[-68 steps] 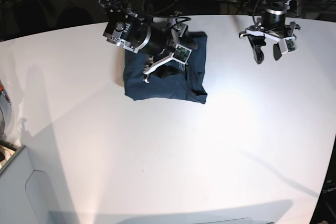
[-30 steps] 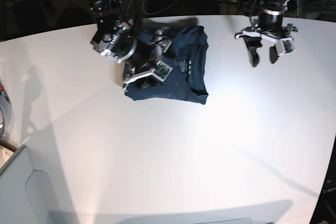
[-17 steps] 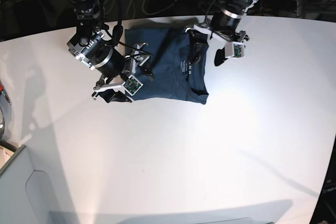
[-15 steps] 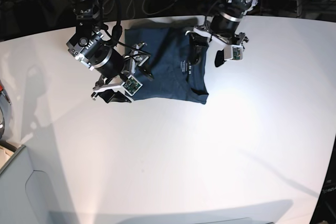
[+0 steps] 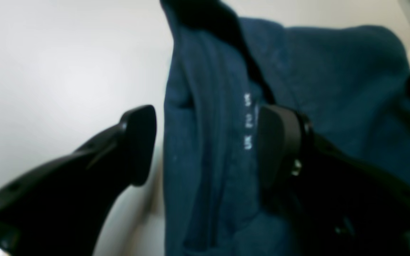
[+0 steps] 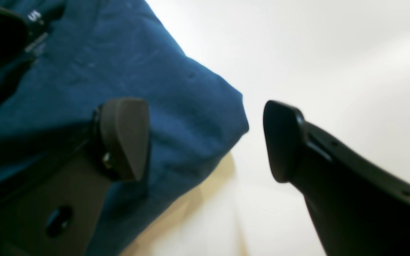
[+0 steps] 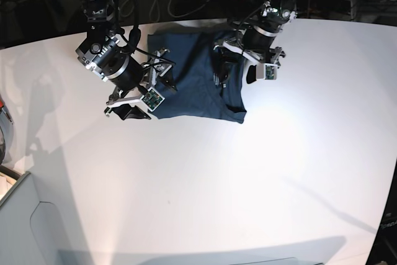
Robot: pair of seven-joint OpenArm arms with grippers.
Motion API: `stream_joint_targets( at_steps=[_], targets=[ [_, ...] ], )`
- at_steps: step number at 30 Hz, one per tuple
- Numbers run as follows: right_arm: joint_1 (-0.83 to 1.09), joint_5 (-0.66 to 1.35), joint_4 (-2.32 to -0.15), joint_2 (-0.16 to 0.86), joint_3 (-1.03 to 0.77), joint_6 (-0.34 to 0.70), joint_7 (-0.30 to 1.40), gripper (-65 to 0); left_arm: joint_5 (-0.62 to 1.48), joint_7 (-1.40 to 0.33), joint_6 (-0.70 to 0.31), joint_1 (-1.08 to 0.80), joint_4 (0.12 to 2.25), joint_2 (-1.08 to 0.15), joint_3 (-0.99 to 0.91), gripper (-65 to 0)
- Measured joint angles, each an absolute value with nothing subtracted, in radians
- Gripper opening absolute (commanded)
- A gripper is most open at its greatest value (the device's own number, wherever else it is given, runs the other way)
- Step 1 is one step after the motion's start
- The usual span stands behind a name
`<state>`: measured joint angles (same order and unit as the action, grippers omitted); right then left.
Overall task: Fold the T-shirt properly
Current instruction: 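Grasp the bundle's side edge with the left gripper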
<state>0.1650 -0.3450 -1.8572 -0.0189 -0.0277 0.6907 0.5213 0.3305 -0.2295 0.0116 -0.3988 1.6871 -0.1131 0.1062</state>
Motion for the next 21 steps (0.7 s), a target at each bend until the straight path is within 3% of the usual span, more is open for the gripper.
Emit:
stream_joint_targets(
  at_steps=[17,19,21],
  targets=[
    [0.164,-0.340,-1.858,-0.005,-0.089,0.690,0.520,-16.6,0.458,-0.185,-0.006,-0.329,1.567,-0.092,0.101,-22.3],
    [0.159,-0.348,-1.858,-0.003,-0.121,0.690,0.528,-16.6,0.460,-0.186,-0.009,-0.312,1.549,-0.092,0.101,-24.9],
    [0.154,-0.345,-1.862,-0.003,-0.144,0.691,0.522,-16.6,0.460,-0.188,-0.008,-0.307,1.536,-0.092,0.103,-32.8]
  ],
)
